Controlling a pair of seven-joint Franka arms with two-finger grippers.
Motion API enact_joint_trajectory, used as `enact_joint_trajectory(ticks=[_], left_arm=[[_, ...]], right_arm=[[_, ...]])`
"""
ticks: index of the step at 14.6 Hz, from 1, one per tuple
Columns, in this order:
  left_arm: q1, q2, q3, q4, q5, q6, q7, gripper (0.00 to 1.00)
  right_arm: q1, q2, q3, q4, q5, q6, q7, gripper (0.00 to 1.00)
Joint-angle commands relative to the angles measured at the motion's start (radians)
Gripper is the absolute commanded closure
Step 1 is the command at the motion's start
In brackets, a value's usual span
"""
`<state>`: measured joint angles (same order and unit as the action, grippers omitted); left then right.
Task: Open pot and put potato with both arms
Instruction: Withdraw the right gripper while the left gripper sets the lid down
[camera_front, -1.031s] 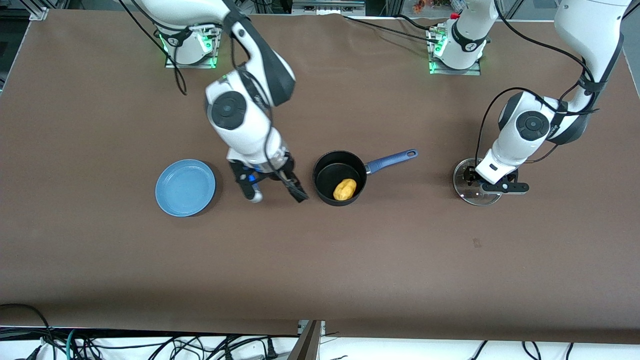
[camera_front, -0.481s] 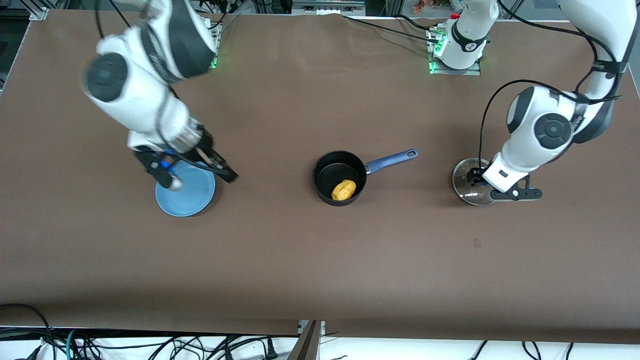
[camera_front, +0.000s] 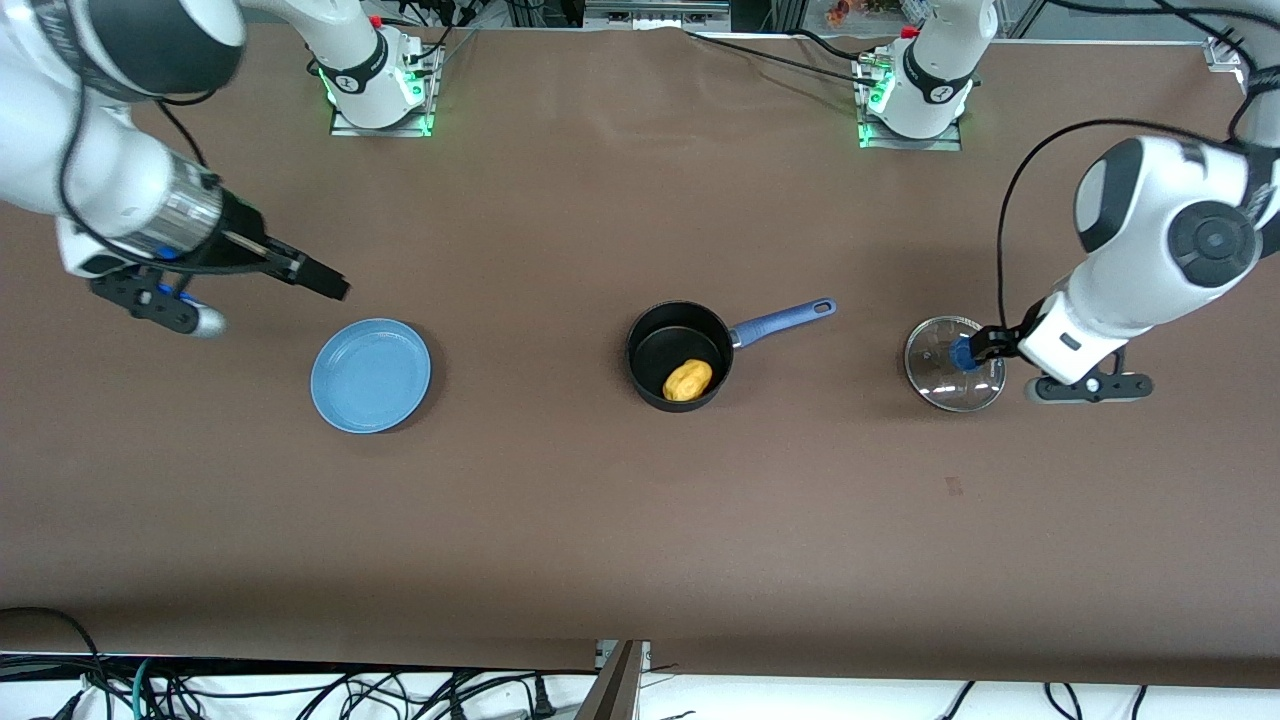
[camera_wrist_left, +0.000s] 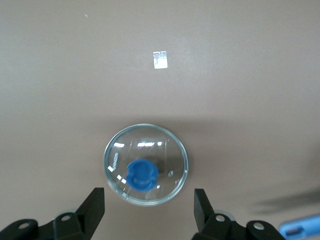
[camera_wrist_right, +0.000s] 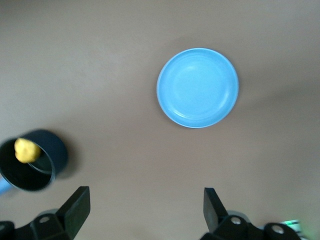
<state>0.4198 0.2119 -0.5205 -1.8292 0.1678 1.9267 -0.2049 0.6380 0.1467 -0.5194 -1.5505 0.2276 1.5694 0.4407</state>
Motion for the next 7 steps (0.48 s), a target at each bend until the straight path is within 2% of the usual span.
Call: enact_joint_trajectory(ticks=[1,3,5,7], left_arm=[[0.000,-0.028,-0.021,0.156,-0.030,-0.205,0.038,0.20],[0.000,-0.025,-0.021,0.270,-0.050,-0.334,0.039,0.20],[0.000,-0.029,-0.026,0.318,-0.051,-0.396,0.038,0.19],[-0.001,-0.031,-0.032,0.410,-0.060,-0.474,0.038,0.18]], right_arm=[[-0.088,-0.047,0.033,-0.031,-0.049,-0.049,-0.182,0.00],[-0.203,-0.064,0.123,-0.030,-0.091,-0.072,-0.256,0.00],[-0.353,-0.091,0.288,-0.031,-0.154,-0.072,-0.264,0.00],[-0.485,-0.099,0.437,-0.033,-0.200,-0.071,-0.273,0.00]])
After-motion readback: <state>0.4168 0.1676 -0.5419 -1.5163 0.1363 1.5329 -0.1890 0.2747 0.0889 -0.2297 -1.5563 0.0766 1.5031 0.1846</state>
